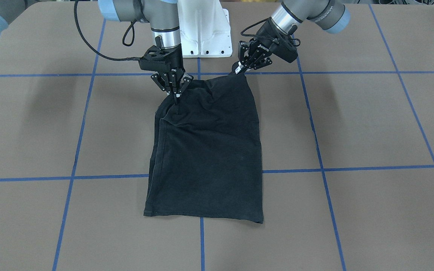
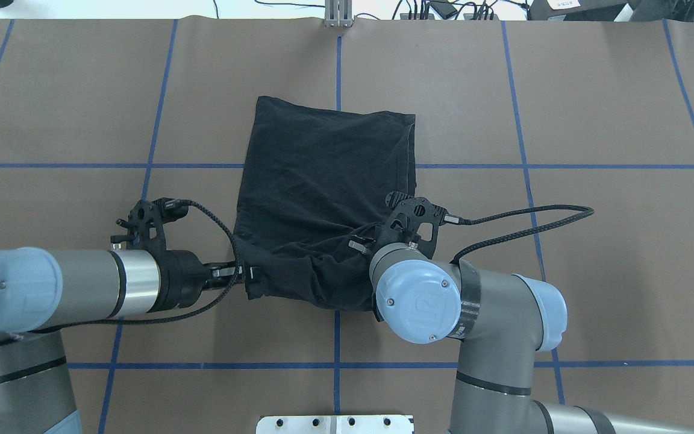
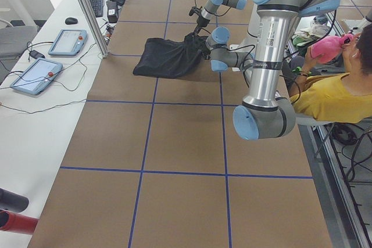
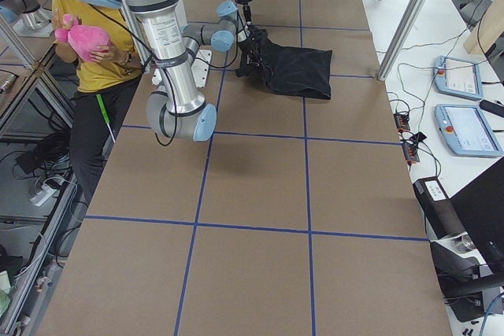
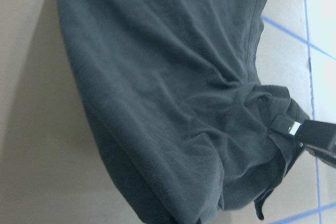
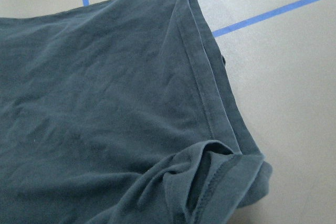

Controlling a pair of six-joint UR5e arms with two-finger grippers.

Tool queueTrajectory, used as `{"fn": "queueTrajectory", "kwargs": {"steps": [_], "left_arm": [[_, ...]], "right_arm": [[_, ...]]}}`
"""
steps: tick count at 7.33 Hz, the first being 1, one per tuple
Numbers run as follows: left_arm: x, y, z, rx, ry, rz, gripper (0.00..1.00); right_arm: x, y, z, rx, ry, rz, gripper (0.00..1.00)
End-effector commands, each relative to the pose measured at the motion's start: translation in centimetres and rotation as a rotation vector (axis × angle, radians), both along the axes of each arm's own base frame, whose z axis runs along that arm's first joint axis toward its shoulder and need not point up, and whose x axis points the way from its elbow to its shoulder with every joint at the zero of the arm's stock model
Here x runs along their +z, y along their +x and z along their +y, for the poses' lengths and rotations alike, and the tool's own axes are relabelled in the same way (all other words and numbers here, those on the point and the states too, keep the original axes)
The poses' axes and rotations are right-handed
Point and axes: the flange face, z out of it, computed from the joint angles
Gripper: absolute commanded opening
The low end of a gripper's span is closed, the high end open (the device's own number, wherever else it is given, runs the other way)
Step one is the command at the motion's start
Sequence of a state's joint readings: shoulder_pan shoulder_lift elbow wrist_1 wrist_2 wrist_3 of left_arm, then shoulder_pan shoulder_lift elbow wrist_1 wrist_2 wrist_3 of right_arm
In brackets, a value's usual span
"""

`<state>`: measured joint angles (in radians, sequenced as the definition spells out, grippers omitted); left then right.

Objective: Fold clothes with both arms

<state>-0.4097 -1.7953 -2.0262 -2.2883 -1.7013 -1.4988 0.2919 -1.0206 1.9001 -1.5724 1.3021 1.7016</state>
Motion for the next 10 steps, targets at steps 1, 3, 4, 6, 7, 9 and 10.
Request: {"fn": "queueTrajectory", "kwargs": {"steps": [1, 3, 4, 6, 7, 9, 10], "left_arm": [[-3.4, -0.3, -6.4, -0.089, 0.017, -0.084, 0.00], [-4.7, 1.3, -13.7, -0.160, 0.061, -0.152, 0.00], [-5.5, 2.6, -17.4, -0.189, 0.065, -0.180, 0.00], [-4.7, 3.0, -23.1, -0.228, 0.080, -0.257, 0.00], [-3.9, 3.2, -25.4, -0.241, 0.086, -0.292, 0.00], [-1.7, 4.2, -28.4, -0.245, 0.081, -0.360, 0.00], [-0.4, 5.0, -29.2, -0.242, 0.075, -0.378, 0.00]], "right_arm": [[-1.3, 1.7, -3.4, 0.058, 0.010, -0.013, 0.00], [-1.5, 2.5, -6.7, 0.097, 0.018, 0.008, 0.00], [-2.8, 1.8, -9.3, 0.123, 0.010, 0.010, 0.00], [-4.2, 0.0, -15.9, 0.158, -0.034, 0.059, 0.00], [-4.2, -0.7, -19.0, 0.175, -0.046, 0.057, 0.00], [-1.4, -1.5, -22.7, 0.193, -0.028, 0.056, 0.00], [-0.3, -1.7, -23.8, 0.199, -0.031, 0.068, 0.00]]}}
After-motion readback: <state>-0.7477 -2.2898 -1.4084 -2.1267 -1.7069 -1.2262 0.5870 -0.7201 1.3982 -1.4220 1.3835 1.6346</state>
